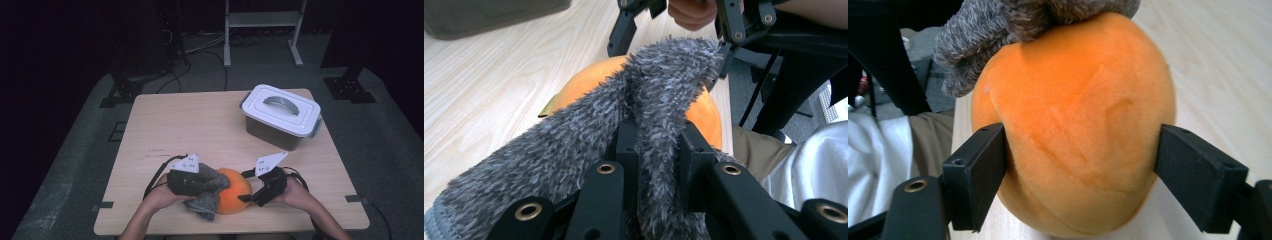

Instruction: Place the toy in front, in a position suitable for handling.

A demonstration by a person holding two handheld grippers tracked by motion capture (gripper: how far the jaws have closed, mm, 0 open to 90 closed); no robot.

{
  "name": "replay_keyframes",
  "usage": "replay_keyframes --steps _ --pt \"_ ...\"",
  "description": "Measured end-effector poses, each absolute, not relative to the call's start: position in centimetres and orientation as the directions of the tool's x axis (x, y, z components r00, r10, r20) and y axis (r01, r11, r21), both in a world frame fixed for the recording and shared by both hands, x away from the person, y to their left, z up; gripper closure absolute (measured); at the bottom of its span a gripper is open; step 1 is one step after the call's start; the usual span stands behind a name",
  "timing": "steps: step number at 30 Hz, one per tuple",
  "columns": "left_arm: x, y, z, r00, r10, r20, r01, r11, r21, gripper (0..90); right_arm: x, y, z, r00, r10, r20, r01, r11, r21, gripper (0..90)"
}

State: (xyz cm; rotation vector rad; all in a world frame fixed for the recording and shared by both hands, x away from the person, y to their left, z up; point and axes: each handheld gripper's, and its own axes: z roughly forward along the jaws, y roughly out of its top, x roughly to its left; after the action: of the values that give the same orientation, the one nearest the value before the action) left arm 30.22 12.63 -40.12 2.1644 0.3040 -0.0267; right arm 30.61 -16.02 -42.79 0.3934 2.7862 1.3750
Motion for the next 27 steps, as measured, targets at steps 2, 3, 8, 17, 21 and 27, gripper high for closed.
replay_keyframes --steps 2,3,8,17,21,27 --pt "30.3 12.7 -40.2 0.97 0.206 -0.132 0.226 -0.546 0.806 75.3 30.5 -15.9 -43.0 -0.968 0.226 0.11 0.224 0.579 0.784 28.7" --pt "30.3 12.8 -40.1 0.969 0.208 -0.131 0.226 -0.546 0.807 75.2 30.4 -16.0 -43.0 -0.969 0.228 0.097 0.216 0.582 0.784 34.6" --pt "30.5 13.4 -40.2 0.965 0.225 -0.134 0.237 -0.531 0.814 75.1 29.9 -16.4 -42.7 -0.974 0.22 0.047 0.171 0.588 0.791 46.3" --pt "30.5 15.2 -41.1 0.95 0.279 -0.138 0.274 -0.541 0.795 75.1 29.6 -16.7 -41.9 -0.977 0.215 -0.005 0.129 0.605 0.786 47.9" --pt "30.7 15.5 -41.5 0.945 0.289 -0.15 0.29 -0.534 0.794 75.2 29.5 -17.0 -41.8 -0.974 0.225 -0.008 0.132 0.6 0.789 47.9" --pt "31.2 14.9 -40.5 0.947 0.288 -0.145 0.281 -0.517 0.809 75.2 29.4 -16.8 -41.7 -0.977 0.212 -0.034 0.103 0.604 0.79 48.0"
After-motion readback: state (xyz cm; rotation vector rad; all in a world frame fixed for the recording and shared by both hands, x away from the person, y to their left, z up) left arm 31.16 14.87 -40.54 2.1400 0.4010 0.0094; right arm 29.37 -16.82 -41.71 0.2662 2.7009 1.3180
